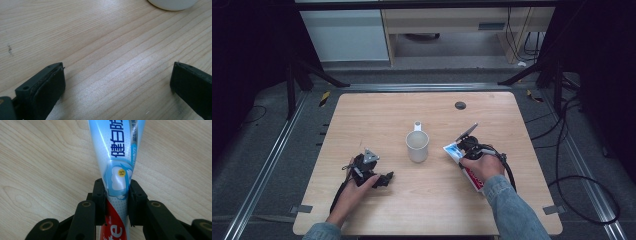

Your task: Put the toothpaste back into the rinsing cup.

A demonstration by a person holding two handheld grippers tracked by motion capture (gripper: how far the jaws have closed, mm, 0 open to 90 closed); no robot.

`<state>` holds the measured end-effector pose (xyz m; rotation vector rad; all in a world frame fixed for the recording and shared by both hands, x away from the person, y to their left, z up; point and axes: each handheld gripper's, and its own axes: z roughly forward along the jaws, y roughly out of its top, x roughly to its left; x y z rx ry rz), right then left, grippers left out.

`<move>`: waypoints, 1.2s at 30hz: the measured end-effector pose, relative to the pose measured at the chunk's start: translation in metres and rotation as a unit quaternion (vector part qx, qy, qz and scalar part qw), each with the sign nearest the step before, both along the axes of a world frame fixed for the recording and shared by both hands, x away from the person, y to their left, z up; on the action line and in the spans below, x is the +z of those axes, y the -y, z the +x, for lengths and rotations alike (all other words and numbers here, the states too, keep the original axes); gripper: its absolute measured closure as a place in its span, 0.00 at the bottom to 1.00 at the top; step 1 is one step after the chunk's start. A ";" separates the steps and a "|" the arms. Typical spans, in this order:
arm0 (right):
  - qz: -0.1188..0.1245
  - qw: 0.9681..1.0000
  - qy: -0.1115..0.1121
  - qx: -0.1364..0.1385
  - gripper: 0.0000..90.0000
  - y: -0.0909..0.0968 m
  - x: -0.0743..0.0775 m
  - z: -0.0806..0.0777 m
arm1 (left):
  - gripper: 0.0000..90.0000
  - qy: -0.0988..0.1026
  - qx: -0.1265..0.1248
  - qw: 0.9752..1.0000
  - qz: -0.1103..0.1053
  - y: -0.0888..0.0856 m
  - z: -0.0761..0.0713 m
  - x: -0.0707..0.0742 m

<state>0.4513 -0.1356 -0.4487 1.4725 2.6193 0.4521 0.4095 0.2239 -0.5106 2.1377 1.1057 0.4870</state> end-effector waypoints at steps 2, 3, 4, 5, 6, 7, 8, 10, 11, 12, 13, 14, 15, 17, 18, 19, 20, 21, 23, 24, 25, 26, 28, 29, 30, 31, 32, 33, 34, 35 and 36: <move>0.001 1.000 0.012 0.006 0.80 0.002 0.003 0.001 | 0.00 0.000 0.000 1.000 0.000 0.000 0.000 0.000; 0.003 1.000 0.011 0.002 0.80 0.003 0.005 0.001 | 0.00 0.000 0.000 1.000 0.000 0.000 0.000 0.000; 0.004 1.000 0.014 0.002 0.80 0.003 0.007 0.001 | 0.00 0.000 0.000 1.000 0.000 0.000 0.000 0.000; 0.004 1.000 0.014 0.002 0.80 0.003 0.007 0.001 | 0.00 0.000 0.000 1.000 0.000 0.000 0.000 0.000; 0.006 1.000 0.017 0.001 0.81 0.004 0.009 0.002 | 0.00 0.000 0.000 1.000 0.000 0.000 0.000 0.000; 0.006 1.000 0.021 0.001 0.81 0.005 0.009 0.002 | 0.00 0.000 0.000 1.000 0.000 0.000 0.000 0.000; 0.004 1.000 0.023 -0.003 0.81 0.005 0.010 0.002 | 0.00 0.000 0.000 1.000 0.000 0.000 0.000 0.000; 0.004 1.000 0.025 0.003 0.81 0.006 0.010 0.003 | 0.00 0.000 0.000 1.000 0.000 0.000 0.000 0.000; 0.004 1.000 0.025 0.003 0.81 0.006 0.010 0.003 | 0.00 0.000 0.000 1.000 0.000 0.000 0.000 0.000; 0.004 1.000 0.023 -0.001 0.82 0.006 0.010 0.003 | 0.00 0.000 0.000 1.000 0.000 0.000 0.000 0.000; 0.003 1.000 0.025 0.003 0.82 0.006 0.010 0.003 | 0.00 0.000 0.000 1.000 0.000 0.000 0.000 0.000; 0.003 1.000 0.026 0.004 0.82 0.006 0.010 0.003 | 0.00 0.000 0.000 1.000 0.000 0.000 0.000 0.000; 0.003 1.000 0.026 0.004 0.82 0.006 0.010 0.003 | 0.00 0.000 0.000 1.000 0.000 0.000 0.000 0.000; 0.001 1.000 0.029 0.008 0.82 0.006 0.010 0.003 | 0.00 0.000 0.000 1.000 0.000 0.000 0.000 0.000; -0.001 1.000 0.029 0.005 0.82 0.006 0.011 0.003 | 0.00 0.000 0.000 1.000 0.000 0.000 0.000 0.000; 0.001 1.000 0.029 0.007 0.82 0.007 0.012 0.004 | 0.00 0.000 0.000 1.000 0.000 0.000 0.000 0.000; 0.000 1.000 0.031 0.004 0.82 0.007 0.013 0.003 | 0.00 0.000 0.000 1.000 0.000 0.000 0.000 0.000; 0.000 1.000 0.031 0.004 0.82 0.007 0.013 0.003 | 0.00 0.000 0.000 1.000 0.000 0.000 0.000 0.000; 0.000 0.999 0.033 0.004 0.82 0.009 0.016 0.003 | 0.00 0.000 0.000 1.000 0.000 0.000 0.000 0.000; -0.001 0.999 0.034 0.004 0.82 0.009 0.018 0.003 | 0.00 0.000 0.000 1.000 0.000 0.000 0.000 0.000; -0.001 0.999 0.036 0.005 0.82 0.010 0.020 0.003 | 0.00 0.000 0.000 1.000 0.000 0.000 0.000 0.000; 0.000 0.999 0.038 0.004 0.82 0.010 0.021 0.004 | 0.00 0.000 0.000 1.000 0.000 0.000 0.000 0.000; 0.001 0.999 0.041 0.005 0.82 0.011 0.026 0.004 | 0.00 0.000 0.000 1.000 0.000 0.000 0.000 0.000; 0.002 0.999 0.044 0.005 0.82 0.011 0.028 0.004 | 0.00 0.000 0.000 1.000 0.000 0.000 0.000 0.000; 0.003 0.999 0.048 0.006 0.82 0.012 0.030 0.005 | 0.00 0.000 0.000 1.000 0.000 0.000 0.000 0.000; 0.005 0.999 0.050 0.007 0.82 0.012 0.032 0.005 | 0.00 0.000 0.000 1.000 0.000 0.000 0.000 0.000; 0.007 0.998 0.054 0.007 0.82 0.012 0.034 0.006 | 0.00 0.000 0.000 1.000 0.000 0.000 0.000 0.000; 0.007 0.998 0.054 0.007 0.82 0.012 0.034 0.006 | 0.00 0.000 0.000 1.000 0.000 0.000 0.000 0.000; 0.008 0.998 0.061 0.003 0.82 0.012 0.036 0.007 | 0.00 0.000 0.000 1.000 0.000 0.000 0.000 0.000; 0.010 0.998 0.062 0.005 0.82 0.013 0.037 0.007 | 0.00 0.000 0.000 1.000 0.000 0.000 0.000 0.000; 0.011 0.998 0.064 0.002 0.82 0.012 0.038 0.007 | 0.00 0.000 0.000 1.000 0.000 0.000 0.000 0.000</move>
